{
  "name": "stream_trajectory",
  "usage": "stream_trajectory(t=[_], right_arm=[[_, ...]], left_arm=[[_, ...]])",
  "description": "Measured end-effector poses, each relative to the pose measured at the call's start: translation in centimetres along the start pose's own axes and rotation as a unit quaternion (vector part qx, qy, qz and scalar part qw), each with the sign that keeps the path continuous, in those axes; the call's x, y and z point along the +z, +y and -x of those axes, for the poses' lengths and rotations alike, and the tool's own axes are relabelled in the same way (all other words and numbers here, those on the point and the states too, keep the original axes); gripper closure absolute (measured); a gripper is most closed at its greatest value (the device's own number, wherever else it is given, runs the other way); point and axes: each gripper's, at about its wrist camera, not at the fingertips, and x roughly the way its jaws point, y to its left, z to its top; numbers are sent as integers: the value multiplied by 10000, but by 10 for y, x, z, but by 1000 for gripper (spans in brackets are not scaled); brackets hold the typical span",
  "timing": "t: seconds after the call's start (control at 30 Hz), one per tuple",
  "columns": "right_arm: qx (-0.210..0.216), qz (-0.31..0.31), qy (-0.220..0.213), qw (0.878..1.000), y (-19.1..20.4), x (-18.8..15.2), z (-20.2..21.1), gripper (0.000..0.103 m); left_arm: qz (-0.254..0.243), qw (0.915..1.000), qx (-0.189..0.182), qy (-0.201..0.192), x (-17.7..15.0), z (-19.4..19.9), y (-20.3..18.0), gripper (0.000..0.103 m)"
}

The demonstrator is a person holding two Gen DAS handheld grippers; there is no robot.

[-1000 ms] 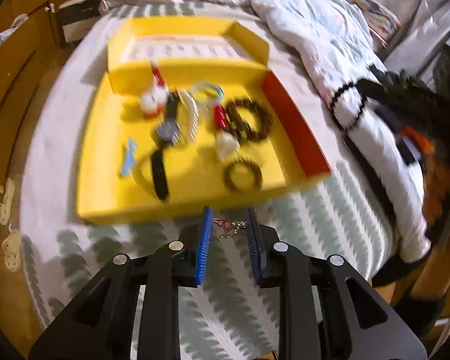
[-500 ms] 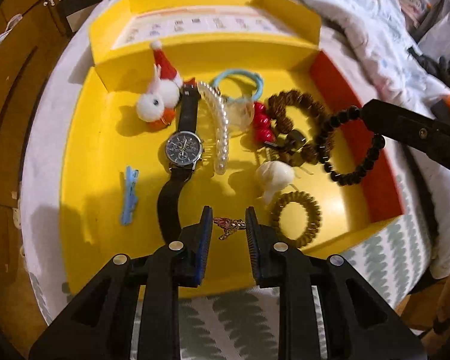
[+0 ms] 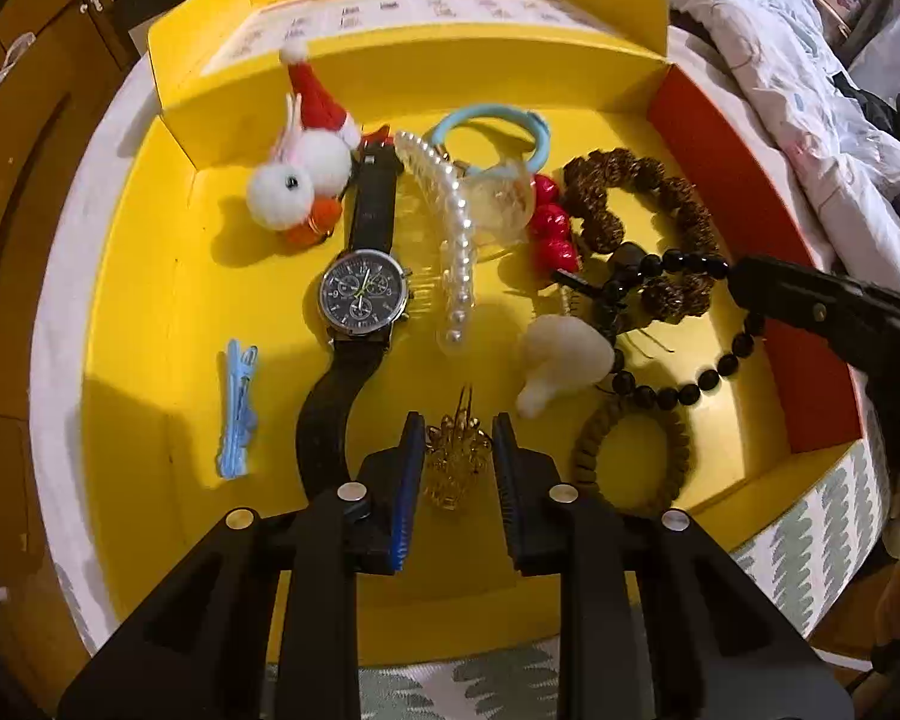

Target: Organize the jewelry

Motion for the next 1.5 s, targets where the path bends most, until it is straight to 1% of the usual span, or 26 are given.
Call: stream_trajectory(t=[0.13,0.17,0.2,0.23,0.3,0.33,0.47,0.53,0.6,0.67,0.73,0.77,0.8,0.83,0.87,0.93,1.0,1.03,1.1,1.2,1.23,1.3,1.4,1.5], right_arm=[[-219,71,72,9997,2,-3,-8,91],[-276,72,61,9996,1,-4,-8,90],[-331,80,50,9994,1,-4,-8,88],[-367,84,26,9993,0,-5,-8,88],[-337,70,-20,9994,0,-5,-5,86],[-319,55,-38,9995,-1,-5,-3,84],[-318,-1,-190,9993,-2,-6,6,83],[-318,-8,-229,9992,-1,-8,10,83],[-341,-22,-378,9987,2,-11,15,83],[-353,-1,-489,9982,6,-14,19,83],[-358,-3,-665,9971,10,-18,24,82],[-376,9,-758,9964,13,-23,28,79],[-392,29,-768,9963,16,-25,29,72],[-415,55,-785,9960,19,-29,30,66],[-470,92,-835,9954,24,-36,33,51],[-609,231,-949,9934,35,-49,37,39],[-700,406,-1019,9915,48,-59,42,35],[-737,529,-1103,9898,56,-66,46,33],[-816,641,-1229,9870,64,-76,51,25],[-965,619,-1430,9831,68,-92,57,22],[-1027,597,-1428,9826,68,-97,56,21],[-1088,603,-1332,9833,65,-101,53,21],[-1095,596,-1218,9847,62,-109,47,21],[-1167,628,-1238,9834,61,-114,45,21]], left_arm=[[42,10000,36,-19,1,-1,3,79],[38,10000,30,-49,1,1,4,76],[49,10000,27,-77,1,3,4,69],[68,9999,34,-106,0,4,6,64],[98,9997,47,-201,-2,10,7,42],[114,9997,35,-226,-2,10,6,40],[156,9993,1,-340,-7,21,7,40],[165,9988,9,-463,-10,30,6,40],[183,9982,-31,-575,-14,39,5,36],[200,9965,-107,-803,-23,52,6,35],[221,9943,-51,-1038,-32,63,5,31],[243,9915,42,-1279,-40,74,6,25],[280,9882,136,-1499,-46,82,6,19],[323,9849,239,-1686,-52,88,6,15],[398,9794,385,-1940,-60,97,8,12],[466,9707,567,-2287,-73,108,7,10],[541,9655,743,-2437,-85,114,5,7],[558,9641,759,-2483,-91,116,5,7],[595,9632,841,-2484,-101,120,6,7],[634,9589,1028,-2567,-110,122,4,6],[622,9577,1112,-2581,-113,122,3,6],[483,9573,1156,-2606,-119,122,-2,6],[321,9554,1300,-2631,-125,121,-8,6],[286,9540,1358,-2657,-131,122,-9,6]])
